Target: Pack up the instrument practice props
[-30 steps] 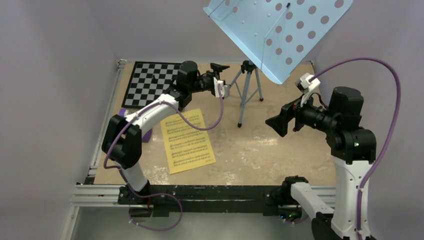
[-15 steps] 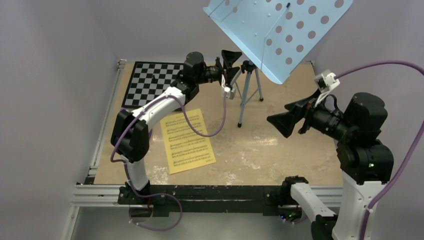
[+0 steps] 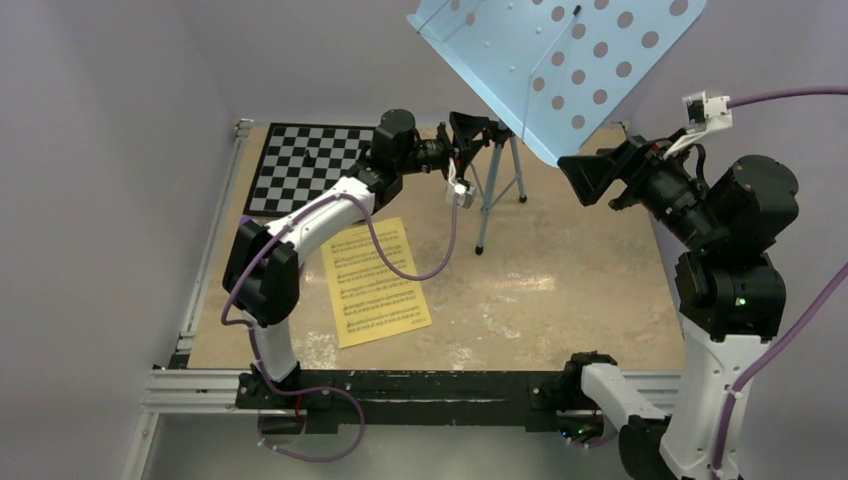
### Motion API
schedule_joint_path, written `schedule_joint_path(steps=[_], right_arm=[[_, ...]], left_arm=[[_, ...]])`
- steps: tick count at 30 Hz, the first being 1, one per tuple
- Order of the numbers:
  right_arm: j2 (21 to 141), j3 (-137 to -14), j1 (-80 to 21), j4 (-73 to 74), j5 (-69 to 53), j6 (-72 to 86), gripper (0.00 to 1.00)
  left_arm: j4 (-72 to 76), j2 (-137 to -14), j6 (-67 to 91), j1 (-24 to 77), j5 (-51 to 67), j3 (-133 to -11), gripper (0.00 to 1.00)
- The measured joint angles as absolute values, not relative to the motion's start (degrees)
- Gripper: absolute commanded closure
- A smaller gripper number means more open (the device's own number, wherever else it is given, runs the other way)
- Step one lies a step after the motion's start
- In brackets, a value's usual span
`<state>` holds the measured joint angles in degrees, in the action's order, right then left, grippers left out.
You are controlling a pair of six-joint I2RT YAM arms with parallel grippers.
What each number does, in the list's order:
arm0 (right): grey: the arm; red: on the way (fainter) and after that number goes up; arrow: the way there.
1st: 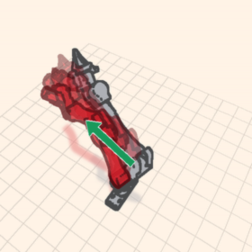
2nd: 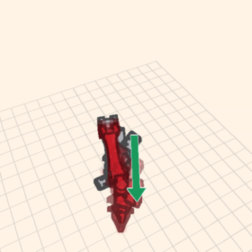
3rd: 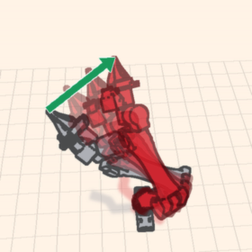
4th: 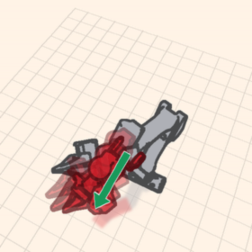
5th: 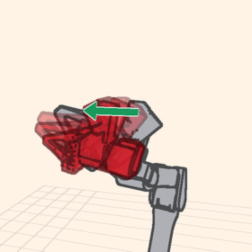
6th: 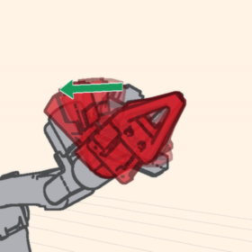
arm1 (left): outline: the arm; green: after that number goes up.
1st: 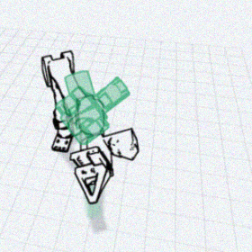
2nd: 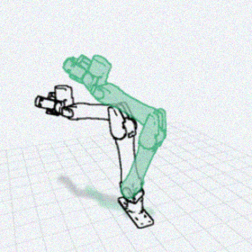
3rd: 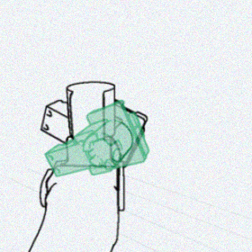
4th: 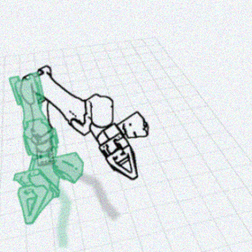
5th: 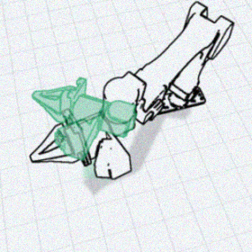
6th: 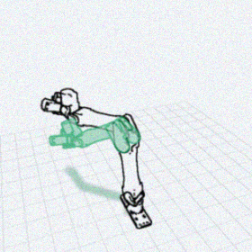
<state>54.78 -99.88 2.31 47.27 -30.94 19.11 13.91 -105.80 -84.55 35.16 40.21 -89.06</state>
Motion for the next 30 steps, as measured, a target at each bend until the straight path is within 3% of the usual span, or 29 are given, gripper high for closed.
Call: schedule_joint_path(steps=[10, 13, 16, 22, 30], right_arm=[[60.1, -93.89, 2.31, 31.33, -30.81, 26.17, 0.56], [60.58, -92.44, 2.31, 30.02, -30.61, 27.31, 0.82], [60.53, -92.2, 2.31, 28.62, -31.18, 28.51, 0.98], [60.38, -92.18, 2.15, 27.94, -32.6, 30.68, 1.0], [60.64, -92.2, 2.15, 27.62, -32.53, 31.0, 1.0]], left_arm=[[12.86, -105.75, -85.3, 35.73, 38.33, -88.49, 0.5], [12.67, -105.75, -85.69, 35.79, 38.09, -88.49, 0.5], [12.69, -105.75, -86.43, 35.92, 37.87, -88.47, 0.5], [12.53, -105.8, -88.18, 36.14, 37.69, -88.27, 0.6], [11.33, -106.94, -93.8, 36.14, 37.67, -88.88, 0.59]])
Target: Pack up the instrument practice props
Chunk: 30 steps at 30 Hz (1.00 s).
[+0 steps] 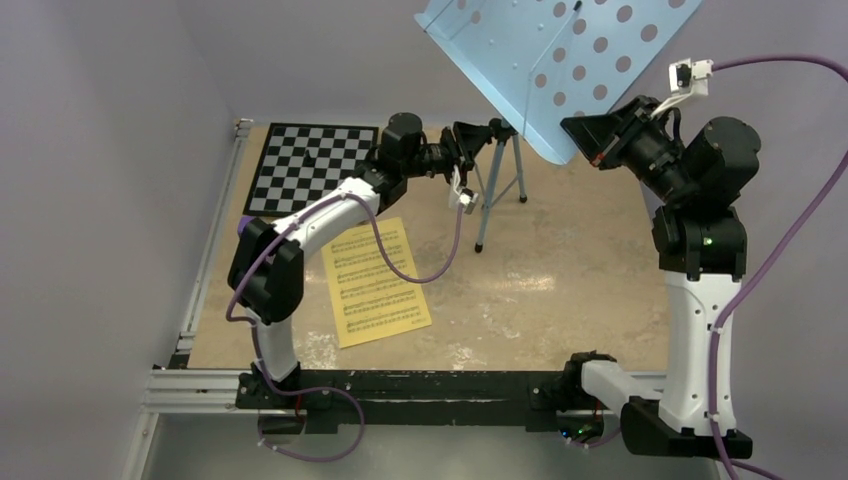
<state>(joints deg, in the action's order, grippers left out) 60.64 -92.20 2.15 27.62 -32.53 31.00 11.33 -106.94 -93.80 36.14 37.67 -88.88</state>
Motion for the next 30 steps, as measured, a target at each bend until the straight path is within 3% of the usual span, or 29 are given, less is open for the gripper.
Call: schedule_joint_path(steps=[2, 9, 13, 17, 22, 30], right_arm=[[60.77, -92.23, 2.26, 27.31, -32.42, 31.11, 1.0], [61.08, -92.25, 2.26, 27.31, -33.17, 30.85, 1.0], [61.08, -92.27, 2.35, 27.16, -33.63, 30.79, 1.0], [61.08, -92.44, 2.33, 27.2, -33.61, 30.76, 1.0], [61.19, -92.47, 2.33, 27.16, -33.5, 30.74, 1.0], [61.39, -92.51, 2.33, 27.16, -32.71, 30.35, 1.0]], left_arm=[[11.66, -107.63, -95.13, 36.12, 37.6, -89.49, 0.54], [14.24, -111.11, -98.13, 36.45, 36.97, -90.87, 0.53], [14.28, -111.83, -99.74, 36.58, 36.56, -91.26, 0.61], [14.59, -111.83, -100.12, 36.77, 36.05, -91.64, 0.77], [15.55, -111.83, -96.97, 36.91, 35.27, -91.72, 0.89], [5.04, -111.85, -70.02, 38.35, 28.75, -99.68, 0.94]])
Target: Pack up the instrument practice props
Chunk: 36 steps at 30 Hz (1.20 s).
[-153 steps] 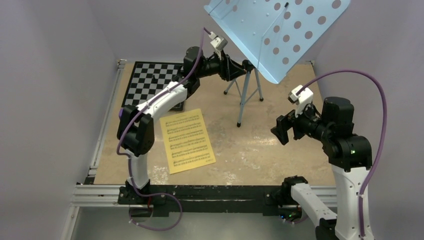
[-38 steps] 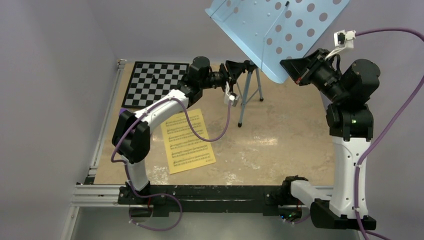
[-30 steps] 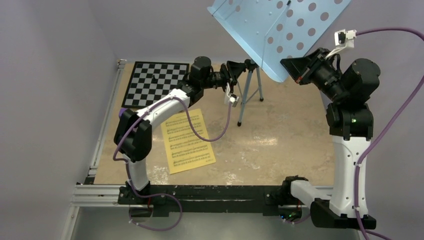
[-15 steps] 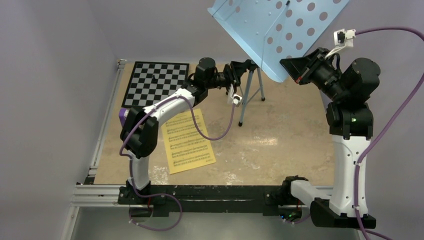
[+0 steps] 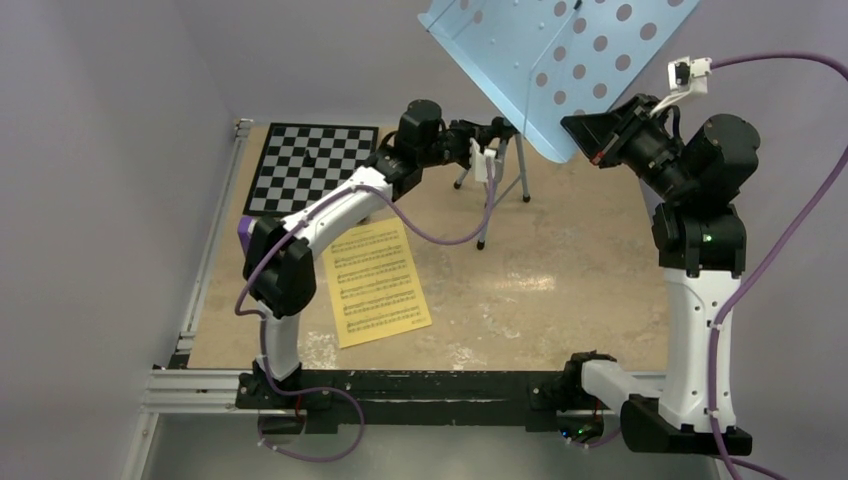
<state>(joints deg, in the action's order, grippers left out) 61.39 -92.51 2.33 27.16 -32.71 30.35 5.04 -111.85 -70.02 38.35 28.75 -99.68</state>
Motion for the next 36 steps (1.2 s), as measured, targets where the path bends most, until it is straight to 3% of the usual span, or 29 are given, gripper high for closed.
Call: schedule_joint_path(steps=[4, 12, 16, 18, 24, 32, 36], right_arm=[[61.23, -92.51, 2.31, 27.38, -33.58, 29.82, 1.0], [61.1, -92.51, 2.28, 27.77, -34.48, 30.5, 1.0], [61.06, -92.62, 2.24, 27.83, -34.52, 30.24, 1.0], [61.08, -92.86, 2.2, 27.99, -34.44, 30.17, 1.0], [60.53, -93.14, 2.24, 29.93, -35.05, 28.29, 1.0], [60.49, -94.85, 2.26, 32.88, -34.54, 24.36, 1.0], [60.62, -95.88, 2.26, 34.39, -34.44, 22.41, 1.0]], left_arm=[[-2.52, -111.63, -50.13, 38.13, 27.86, -103.74, 0.95], [-2.61, -110.54, -11.33, 35.42, 30.17, -103.85, 0.95], [-2.39, -111.28, 5.45, 33.98, 31.57, -104.77, 0.88], [-2.46, -111.33, 10.11, 33.95, 31.68, -104.77, 0.8], [-5.98, -111.33, 23.88, 33.21, 34.2, -104.57, 0.32], [-4.51, -110.59, 29.52, 33.08, 37.56, -99.66, 0.02], [-3.07, -106.32, 26.87, 32.73, 38.81, -92.88, 0.01]])
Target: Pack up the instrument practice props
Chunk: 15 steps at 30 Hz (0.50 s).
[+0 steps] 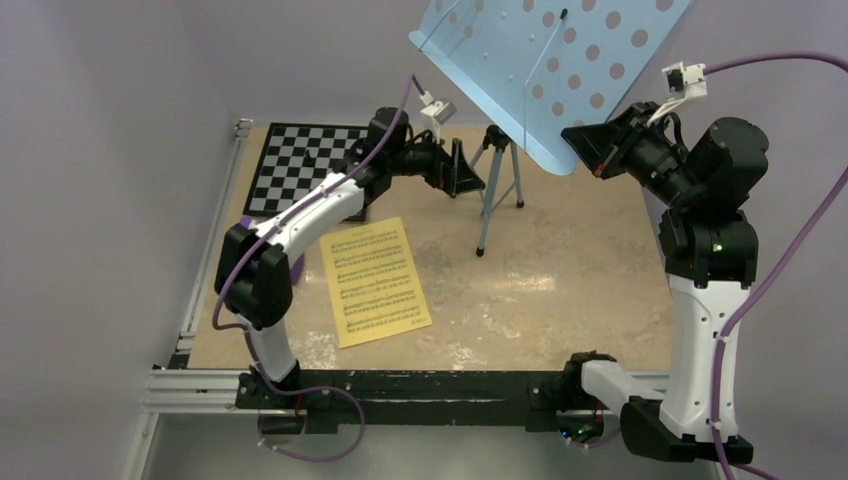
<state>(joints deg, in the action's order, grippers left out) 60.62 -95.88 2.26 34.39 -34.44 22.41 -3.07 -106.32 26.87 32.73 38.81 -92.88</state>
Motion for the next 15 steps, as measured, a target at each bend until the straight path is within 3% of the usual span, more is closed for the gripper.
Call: schedule_joint_path(steps=[8, 15], right_arm=[[62.26, -99.79, 2.31, 39.24, -35.7, 16.64, 1.0], [64.16, -104.27, 2.31, 44.93, -36.82, 12.25, 1.0]], left_arm=[[2.83, -93.19, 10.11, 31.59, 38.46, -76.79, 0.01], [15.07, -100.33, 2.11, 31.62, 38.35, -76.99, 0.01]])
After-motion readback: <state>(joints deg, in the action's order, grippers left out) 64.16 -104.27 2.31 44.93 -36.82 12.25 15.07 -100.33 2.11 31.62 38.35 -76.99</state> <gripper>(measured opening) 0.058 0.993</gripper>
